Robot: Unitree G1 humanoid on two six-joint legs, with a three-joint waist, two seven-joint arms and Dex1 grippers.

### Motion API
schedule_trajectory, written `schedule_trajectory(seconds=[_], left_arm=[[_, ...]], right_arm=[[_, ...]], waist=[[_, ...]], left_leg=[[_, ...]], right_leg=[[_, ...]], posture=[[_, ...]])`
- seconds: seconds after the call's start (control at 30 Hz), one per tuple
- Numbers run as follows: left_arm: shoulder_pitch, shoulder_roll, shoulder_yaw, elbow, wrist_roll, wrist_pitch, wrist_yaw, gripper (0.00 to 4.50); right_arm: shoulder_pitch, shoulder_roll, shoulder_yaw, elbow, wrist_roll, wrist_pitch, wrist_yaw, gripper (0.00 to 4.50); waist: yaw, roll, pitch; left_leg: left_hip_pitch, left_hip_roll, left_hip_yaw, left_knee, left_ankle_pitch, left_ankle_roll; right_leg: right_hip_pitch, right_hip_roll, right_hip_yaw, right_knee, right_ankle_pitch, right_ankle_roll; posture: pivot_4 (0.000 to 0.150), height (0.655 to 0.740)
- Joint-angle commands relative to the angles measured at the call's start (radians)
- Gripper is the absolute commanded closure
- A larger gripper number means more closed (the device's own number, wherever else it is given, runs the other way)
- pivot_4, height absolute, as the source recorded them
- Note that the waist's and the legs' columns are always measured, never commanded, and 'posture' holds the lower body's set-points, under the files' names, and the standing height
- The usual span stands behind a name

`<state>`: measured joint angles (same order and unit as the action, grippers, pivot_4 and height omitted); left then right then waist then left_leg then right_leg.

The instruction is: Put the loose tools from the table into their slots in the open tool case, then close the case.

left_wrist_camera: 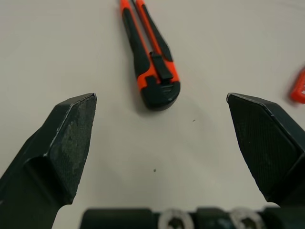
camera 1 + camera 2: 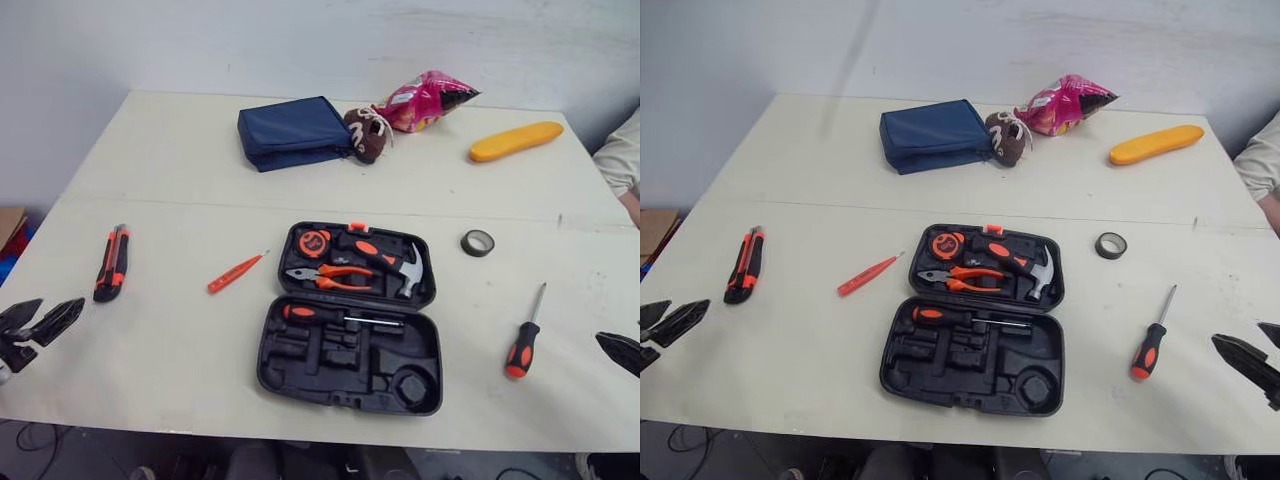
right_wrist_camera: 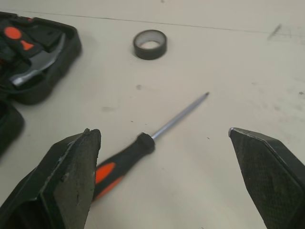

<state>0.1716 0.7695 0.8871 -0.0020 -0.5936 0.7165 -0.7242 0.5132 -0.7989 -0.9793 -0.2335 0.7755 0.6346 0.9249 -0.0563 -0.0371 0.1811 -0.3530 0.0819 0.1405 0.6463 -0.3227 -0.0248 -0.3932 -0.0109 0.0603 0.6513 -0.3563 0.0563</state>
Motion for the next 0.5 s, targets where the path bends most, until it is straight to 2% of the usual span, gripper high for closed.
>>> schedule_trajectory(seconds=[0.03,0.23,0.4,0.5], left_arm=[[-0.007,0.042,-0.017,-0.041,-0.004,-0.029,-0.025,0.08],[-0.078,0.076,-0.113,-0.154,-0.081,0.05,-0.042,0.08],[-0.243,0.133,-0.321,-0.31,-0.238,0.2,-0.108,0.08],[-0.407,0.146,-0.463,-0.363,-0.315,0.251,-0.155,0.08]], right_arm=[[-0.042,0.012,-0.004,-0.007,0.014,-0.02,-0.016,0.0],[-0.043,0.089,0.073,-0.13,-0.024,-0.055,-0.069,0.0],[-0.04,0.228,0.133,-0.357,-0.013,-0.057,-0.245,0.0],[-0.02,0.311,0.195,-0.474,-0.049,-0.044,-0.374,0.0]], waist=[[-0.001,0.0,0.0],[0.001,0.001,0.0],[0.005,0.002,0.001],[0.002,0.002,0.001]], left_leg=[[0.0,0.0,0.0,0.0,0.0,-0.001],[0.0,0.001,-0.001,-0.001,0.0,-0.002],[-0.002,0.0,-0.003,0.0,0.003,-0.007],[-0.001,0.0,-0.001,0.001,0.004,-0.008]], right_leg=[[0.0,0.0,0.0,0.0,0.0,0.0],[0.0,0.001,-0.001,0.0,0.0,0.0],[0.0,0.0,-0.002,0.001,0.0,0.0],[0.0,0.001,-0.001,0.002,0.0,0.001]], posture=[[0.15,0.74],[0.15,0.74],[0.15,0.74],[0.15,0.74]])
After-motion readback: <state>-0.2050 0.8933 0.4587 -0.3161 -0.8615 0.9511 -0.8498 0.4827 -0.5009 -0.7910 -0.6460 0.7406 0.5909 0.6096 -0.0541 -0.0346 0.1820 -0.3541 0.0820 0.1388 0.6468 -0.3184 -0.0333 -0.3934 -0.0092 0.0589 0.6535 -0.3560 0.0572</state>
